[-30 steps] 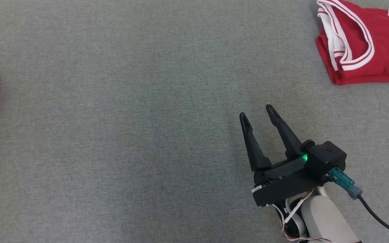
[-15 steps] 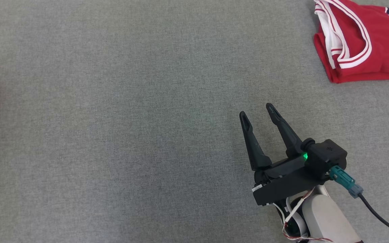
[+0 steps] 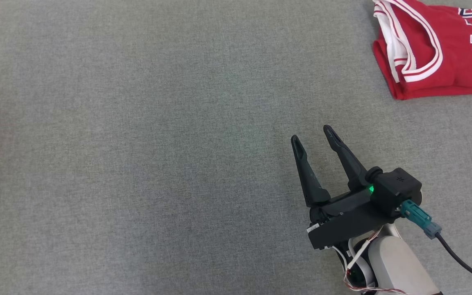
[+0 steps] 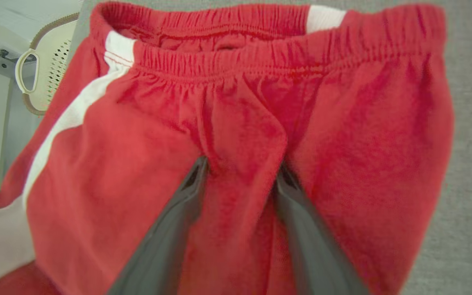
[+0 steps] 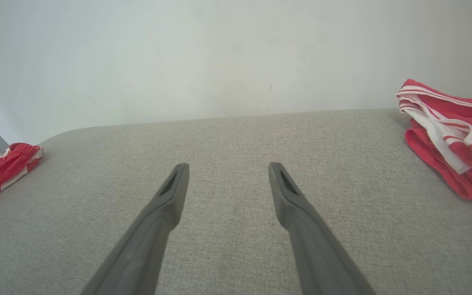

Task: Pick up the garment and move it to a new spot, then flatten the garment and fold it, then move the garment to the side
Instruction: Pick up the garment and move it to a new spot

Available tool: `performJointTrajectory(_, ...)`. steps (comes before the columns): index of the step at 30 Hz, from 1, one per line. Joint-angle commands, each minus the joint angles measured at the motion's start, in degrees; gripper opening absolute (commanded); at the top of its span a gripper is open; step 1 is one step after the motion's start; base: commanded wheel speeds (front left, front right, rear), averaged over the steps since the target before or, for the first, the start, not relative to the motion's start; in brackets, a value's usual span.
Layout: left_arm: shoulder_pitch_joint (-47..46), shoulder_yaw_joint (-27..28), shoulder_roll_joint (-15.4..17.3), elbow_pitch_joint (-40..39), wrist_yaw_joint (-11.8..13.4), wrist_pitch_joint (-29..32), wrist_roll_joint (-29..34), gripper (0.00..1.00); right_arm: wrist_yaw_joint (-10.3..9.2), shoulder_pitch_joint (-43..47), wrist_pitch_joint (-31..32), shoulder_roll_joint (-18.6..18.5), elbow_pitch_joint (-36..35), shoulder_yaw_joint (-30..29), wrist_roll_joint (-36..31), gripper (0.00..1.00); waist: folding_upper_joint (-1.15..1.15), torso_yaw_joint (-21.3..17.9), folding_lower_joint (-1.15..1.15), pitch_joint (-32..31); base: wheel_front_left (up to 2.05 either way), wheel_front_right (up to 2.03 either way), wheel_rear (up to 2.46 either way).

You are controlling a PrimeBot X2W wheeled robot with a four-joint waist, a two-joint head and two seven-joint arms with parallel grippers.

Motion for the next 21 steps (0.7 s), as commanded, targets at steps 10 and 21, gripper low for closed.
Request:
performJointTrajectory(10, -0.3, -4.4, 1.7, -1.0, 0.1, -9.6, -0.4, 0.0, -0.04, 0.7, -0.3, 0.0, 0.8, -0.5, -0.2, 1.0, 0.0, 0.9, 0.0, -2.4, 0.0, 0.0, 0.0)
performJointTrajectory(21, -4.0, -10.1, 2.9, -10.7, 0.1, -17.6, -1.8, 0.0, -0.04, 1.9, -0.8, 0.2, 2.1, -0.9, 1.1, 1.0, 0.0, 2.2, 0.0, -7.1, 0.0, 0.0, 0.0)
